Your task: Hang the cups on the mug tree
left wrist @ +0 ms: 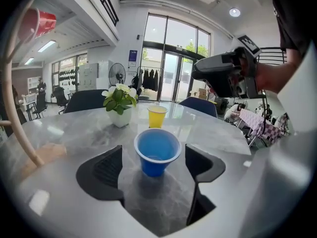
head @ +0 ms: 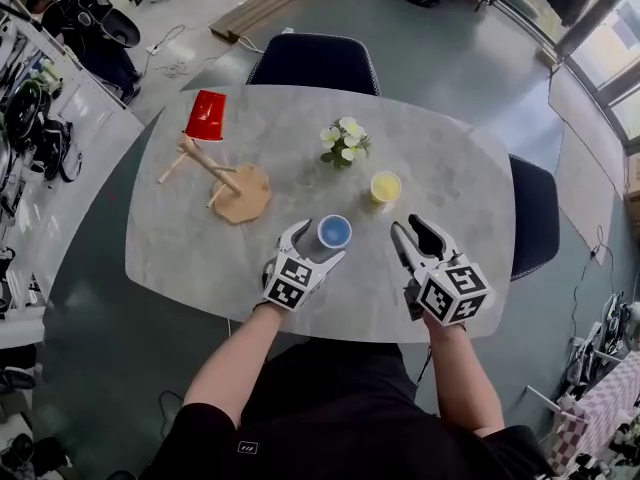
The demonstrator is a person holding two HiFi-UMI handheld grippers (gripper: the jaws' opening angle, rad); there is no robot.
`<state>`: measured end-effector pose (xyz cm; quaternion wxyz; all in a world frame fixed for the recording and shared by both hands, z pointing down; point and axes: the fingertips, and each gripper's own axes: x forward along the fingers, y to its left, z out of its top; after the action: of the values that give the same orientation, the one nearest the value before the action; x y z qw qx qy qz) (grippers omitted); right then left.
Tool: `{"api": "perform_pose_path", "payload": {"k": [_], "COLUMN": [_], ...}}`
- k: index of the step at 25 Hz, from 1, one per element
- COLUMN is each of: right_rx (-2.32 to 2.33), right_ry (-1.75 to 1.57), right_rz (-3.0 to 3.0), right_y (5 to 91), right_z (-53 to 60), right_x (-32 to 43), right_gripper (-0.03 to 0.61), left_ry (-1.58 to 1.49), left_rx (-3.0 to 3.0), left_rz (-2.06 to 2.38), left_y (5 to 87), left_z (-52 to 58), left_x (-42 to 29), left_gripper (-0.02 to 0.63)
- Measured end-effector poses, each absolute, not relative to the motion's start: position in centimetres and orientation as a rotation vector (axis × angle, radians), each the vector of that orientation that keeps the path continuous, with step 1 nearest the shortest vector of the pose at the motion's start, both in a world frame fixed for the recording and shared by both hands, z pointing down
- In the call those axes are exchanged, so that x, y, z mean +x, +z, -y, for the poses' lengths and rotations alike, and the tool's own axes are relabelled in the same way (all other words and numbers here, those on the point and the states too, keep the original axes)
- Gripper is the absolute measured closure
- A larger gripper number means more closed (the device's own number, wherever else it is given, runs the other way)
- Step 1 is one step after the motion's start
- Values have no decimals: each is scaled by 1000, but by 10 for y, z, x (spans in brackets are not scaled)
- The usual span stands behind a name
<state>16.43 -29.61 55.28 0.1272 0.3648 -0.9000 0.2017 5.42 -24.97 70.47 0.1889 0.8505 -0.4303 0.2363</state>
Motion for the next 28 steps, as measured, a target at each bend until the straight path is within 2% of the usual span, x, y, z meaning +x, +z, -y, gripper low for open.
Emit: {"api": "perform_pose_path", "payload": {"k": [2,14,16,17,19,28], "right_rx": [1072,1100,1107,1110,1113,1120], "right_ry": [603,610,614,617,614,534], "right_rz": [2606,2555,2549,2548,2548,2586], "right_y": [560,565,562,561,555,511], "right_z": [296,291,291,291,291,291], "right_x": [165,180,182,183,184,176], "right_gripper": [417,425,426,427,430,437], "left_ry": [679,765,764,766,773,660], "left_rx": [2405,2424,2426,2429,2432,2447], "left_rz": [1184,1154,1160,1165,1171,1230], "left_y": [712,741,740,739,737,689], "left_z": [251,263,265,266,267,260], "left_x": [56,74,74,73,73,69], "left_gripper": [217,221,246,281,297,305]}}
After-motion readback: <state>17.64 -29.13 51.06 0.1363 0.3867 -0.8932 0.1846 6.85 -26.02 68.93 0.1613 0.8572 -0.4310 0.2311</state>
